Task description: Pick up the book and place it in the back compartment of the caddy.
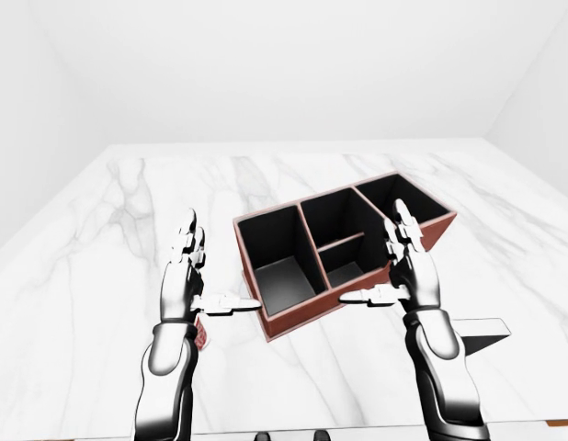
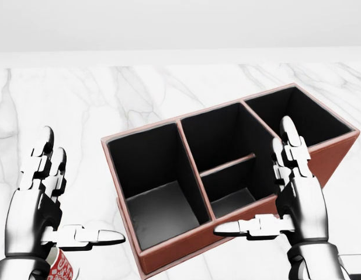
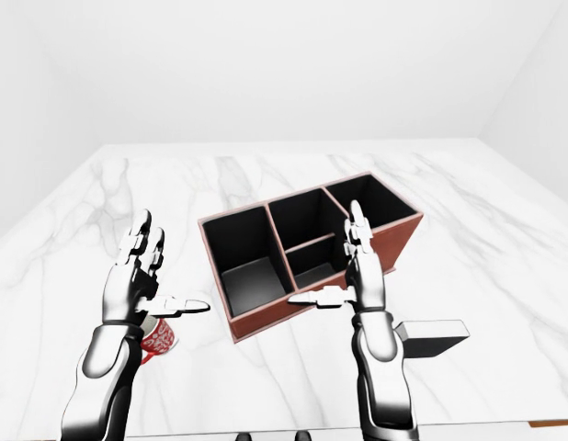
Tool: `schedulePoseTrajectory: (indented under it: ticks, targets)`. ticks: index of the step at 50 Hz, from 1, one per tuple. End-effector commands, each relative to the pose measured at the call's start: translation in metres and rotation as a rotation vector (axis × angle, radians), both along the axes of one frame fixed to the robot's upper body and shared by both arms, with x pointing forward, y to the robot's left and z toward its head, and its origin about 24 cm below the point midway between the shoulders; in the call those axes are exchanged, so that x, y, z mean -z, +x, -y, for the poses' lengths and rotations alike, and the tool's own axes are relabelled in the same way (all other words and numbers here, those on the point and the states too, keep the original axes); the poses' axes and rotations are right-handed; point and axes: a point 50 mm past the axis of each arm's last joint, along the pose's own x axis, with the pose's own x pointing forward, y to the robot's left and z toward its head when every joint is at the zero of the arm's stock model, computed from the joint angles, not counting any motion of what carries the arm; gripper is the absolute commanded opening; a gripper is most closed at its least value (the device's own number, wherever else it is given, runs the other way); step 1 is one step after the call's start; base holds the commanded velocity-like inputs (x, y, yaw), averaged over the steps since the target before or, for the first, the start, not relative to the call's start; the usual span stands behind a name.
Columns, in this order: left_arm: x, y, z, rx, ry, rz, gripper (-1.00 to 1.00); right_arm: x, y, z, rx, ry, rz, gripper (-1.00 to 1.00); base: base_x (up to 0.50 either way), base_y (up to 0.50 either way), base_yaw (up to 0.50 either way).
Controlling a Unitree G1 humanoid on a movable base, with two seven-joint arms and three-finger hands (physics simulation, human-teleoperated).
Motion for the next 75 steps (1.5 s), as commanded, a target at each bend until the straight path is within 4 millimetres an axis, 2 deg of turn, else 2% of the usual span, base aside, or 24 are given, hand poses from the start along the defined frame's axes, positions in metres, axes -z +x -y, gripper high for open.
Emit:
schedulePoseTrajectory:
  ticks: [1, 11, 17, 26, 34, 39, 44, 59, 75]
  targets:
    - [0.000, 0.000, 0.000, -0.001, 0.000, -0.001, 1.00, 0.000, -0.002, -0.004, 0.023, -0.059, -0.004, 1.00, 0.00, 0.00, 0.00]
    - [0.000, -0.001, 0.000, 0.000, 0.000, 0.000, 1.00, 0.001, -0.006, -0.005, -0.052, 0.005, -0.004, 1.00, 0.06, 0.00, 0.00]
    - [0.000, -0.001, 0.001, 0.002, 0.001, -0.002, 1.00, 0.002, 0.000, -0.002, 0.036, -0.057, -0.009, 1.00, 0.42, 0.00, 0.00]
    - [0.000, 0.000, 0.001, 0.001, 0.001, -0.002, 1.00, -0.002, -0.004, -0.005, 0.017, -0.071, 0.006, 1.00, 0.00, 0.00, 0.00]
    - [0.001, -0.001, 0.001, 0.001, 0.000, -0.005, 1.00, -0.019, -0.009, -0.001, 0.032, -0.137, 0.074, 1.00, 0.00, 0.00, 0.00]
    - [0.001, 0.000, 0.000, 0.001, 0.001, -0.006, 1.00, -0.045, -0.016, 0.007, 0.054, -0.186, 0.186, 1.00, 0.00, 0.00, 0.00]
    - [0.001, 0.000, 0.000, 0.000, 0.001, -0.004, 1.00, -0.057, -0.018, 0.013, 0.074, -0.228, 0.233, 1.00, 0.00, 0.00, 0.00]
    - [0.000, 0.000, -0.001, -0.004, 0.001, -0.001, 1.00, -0.073, -0.019, 0.033, 0.133, -0.377, 0.270, 1.00, 0.00, 0.00, 0.00]
    - [-0.001, 0.000, -0.002, -0.006, 0.001, 0.003, 1.00, -0.070, -0.016, 0.048, 0.170, -0.495, 0.207, 1.00, 0.00, 0.00, 0.00]
